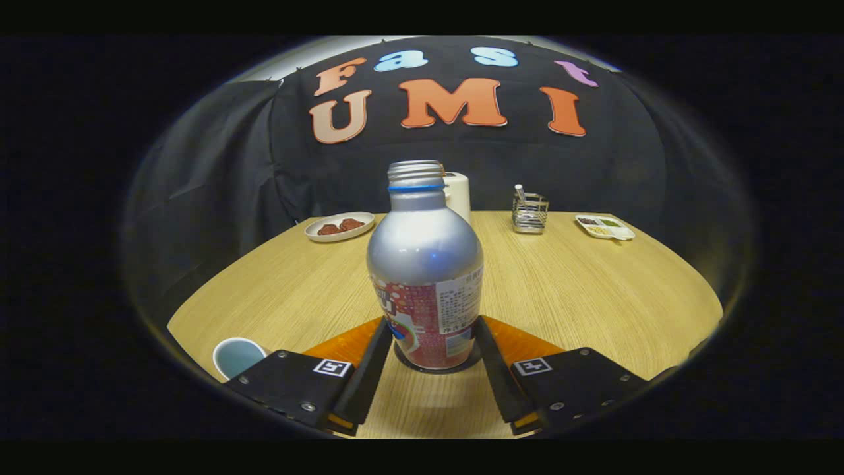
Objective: Take the bottle from table, then pour the juice into the cup, finally place the bottle on the coaster
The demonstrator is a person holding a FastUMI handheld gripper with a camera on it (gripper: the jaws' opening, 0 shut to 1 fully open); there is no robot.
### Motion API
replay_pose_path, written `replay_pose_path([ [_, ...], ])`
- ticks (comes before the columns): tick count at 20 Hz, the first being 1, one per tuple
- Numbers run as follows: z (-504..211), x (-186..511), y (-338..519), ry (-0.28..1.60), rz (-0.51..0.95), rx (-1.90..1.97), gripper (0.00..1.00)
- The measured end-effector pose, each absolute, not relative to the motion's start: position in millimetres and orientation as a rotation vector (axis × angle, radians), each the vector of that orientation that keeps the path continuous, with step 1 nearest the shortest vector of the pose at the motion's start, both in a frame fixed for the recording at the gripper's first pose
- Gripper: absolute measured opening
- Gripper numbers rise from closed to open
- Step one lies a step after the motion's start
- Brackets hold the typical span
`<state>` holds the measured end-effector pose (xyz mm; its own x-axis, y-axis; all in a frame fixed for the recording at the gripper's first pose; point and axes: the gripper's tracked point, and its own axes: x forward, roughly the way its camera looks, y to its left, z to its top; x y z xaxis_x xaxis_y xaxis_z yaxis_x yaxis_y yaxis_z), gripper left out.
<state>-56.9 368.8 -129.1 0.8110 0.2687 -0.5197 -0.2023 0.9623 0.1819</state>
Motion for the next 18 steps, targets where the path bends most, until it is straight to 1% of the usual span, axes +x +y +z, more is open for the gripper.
replay_pose_path([
  [9, -142, -54, 371, 0.564, 0.265, 0.079, 0.75],
  [14, -149, -57, 365, 0.572, 0.239, 0.084, 0.79],
  [16, -148, -64, 364, 0.576, 0.238, 0.079, 0.84],
  [17, -146, -66, 362, 0.574, 0.238, 0.074, 0.90],
  [18, -144, -69, 361, 0.570, 0.240, 0.071, 0.94],
])
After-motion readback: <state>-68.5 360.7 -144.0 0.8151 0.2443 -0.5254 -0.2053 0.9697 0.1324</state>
